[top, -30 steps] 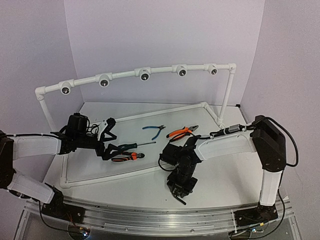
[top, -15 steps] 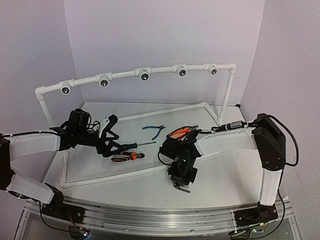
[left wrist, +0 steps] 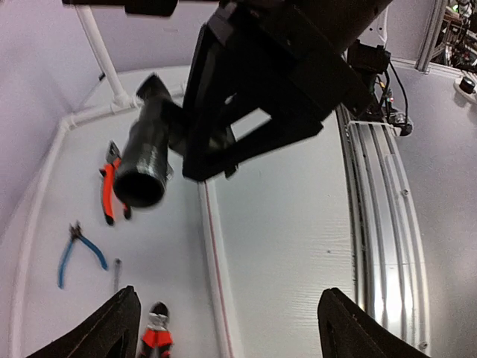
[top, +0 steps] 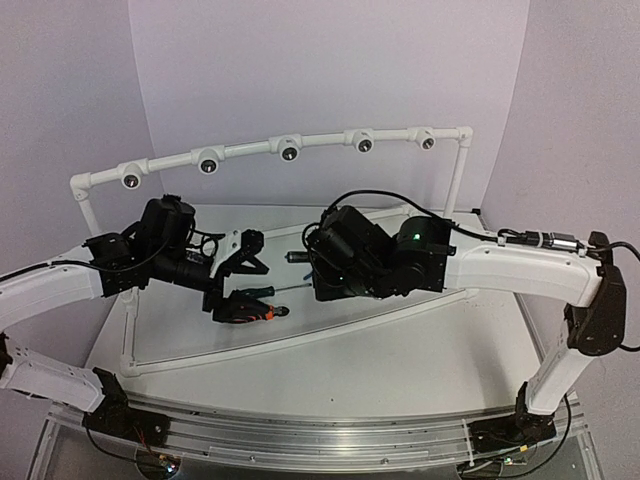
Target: Install the water faucets
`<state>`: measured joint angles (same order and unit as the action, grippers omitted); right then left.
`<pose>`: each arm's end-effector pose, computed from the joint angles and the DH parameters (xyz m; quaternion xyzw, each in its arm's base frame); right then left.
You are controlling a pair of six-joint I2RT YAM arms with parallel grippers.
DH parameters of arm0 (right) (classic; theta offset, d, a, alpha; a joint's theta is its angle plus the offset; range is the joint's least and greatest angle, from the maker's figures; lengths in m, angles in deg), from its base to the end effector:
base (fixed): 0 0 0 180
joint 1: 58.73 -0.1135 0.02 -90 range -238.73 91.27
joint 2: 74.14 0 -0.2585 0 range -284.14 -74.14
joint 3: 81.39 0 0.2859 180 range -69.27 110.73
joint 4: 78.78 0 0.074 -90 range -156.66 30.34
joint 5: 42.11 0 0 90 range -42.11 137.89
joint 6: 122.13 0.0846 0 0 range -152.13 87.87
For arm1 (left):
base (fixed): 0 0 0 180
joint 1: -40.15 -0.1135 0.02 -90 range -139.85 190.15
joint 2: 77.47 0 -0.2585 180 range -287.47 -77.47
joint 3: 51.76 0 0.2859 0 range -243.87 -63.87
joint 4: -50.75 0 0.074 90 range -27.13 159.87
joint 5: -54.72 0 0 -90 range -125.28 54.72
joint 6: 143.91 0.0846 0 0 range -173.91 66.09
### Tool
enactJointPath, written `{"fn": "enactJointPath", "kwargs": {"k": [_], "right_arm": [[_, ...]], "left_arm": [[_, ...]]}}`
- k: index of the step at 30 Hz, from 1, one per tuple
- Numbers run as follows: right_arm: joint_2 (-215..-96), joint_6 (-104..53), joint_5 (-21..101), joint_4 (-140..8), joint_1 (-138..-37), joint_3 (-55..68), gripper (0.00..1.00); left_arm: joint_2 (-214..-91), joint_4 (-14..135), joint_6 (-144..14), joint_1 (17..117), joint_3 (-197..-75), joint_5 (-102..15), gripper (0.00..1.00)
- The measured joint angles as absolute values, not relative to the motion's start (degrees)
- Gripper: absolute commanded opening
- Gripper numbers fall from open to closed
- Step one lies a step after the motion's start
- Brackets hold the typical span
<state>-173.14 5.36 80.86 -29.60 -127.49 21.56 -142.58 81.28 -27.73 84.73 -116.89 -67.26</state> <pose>0.2051 0.4007 0.2856 -0.1349 0.8830 0.1347 0.4290 0.1984 -0.2584 0.2741 0.5947 0.6014 -0.3124 0.4326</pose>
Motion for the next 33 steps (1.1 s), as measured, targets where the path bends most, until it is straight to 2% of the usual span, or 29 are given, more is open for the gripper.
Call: {"fn": "enactJointPath", "kwargs": {"k": [3,7,15,21,26,33], "right_arm": [[-173.14,0.28,82.07,-32.05,-129.09,23.65,0.00],[-173.14,-3.78,82.96,-33.98,-130.68,25.43,0.00],[-173.14,-5.82,84.88,-35.53,-132.09,26.53,0.00],[-173.32,-5.99,85.45,-35.85,-132.16,27.13,0.00],[-174.27,-6.35,85.43,-35.94,-132.16,28.74,0.00],[-174.53,-7.10,85.38,-36.29,-132.16,29.01,0.00]], "left_arm": [[-140.48,77.44,-23.48,84.95,-118.65,-65.63,0.81],[-139.11,73.78,-16.24,85.35,-119.78,-64.82,0.73],[-139.05,71.94,-3.75,86.41,-120.06,-65.08,0.44],[-138.97,67.51,-0.52,87.22,-120.05,-65.10,0.33],[-138.71,65.91,1.35,87.27,-119.99,-65.06,0.33],[-138.72,65.57,2.16,87.27,-119.99,-63.97,0.28]]}}
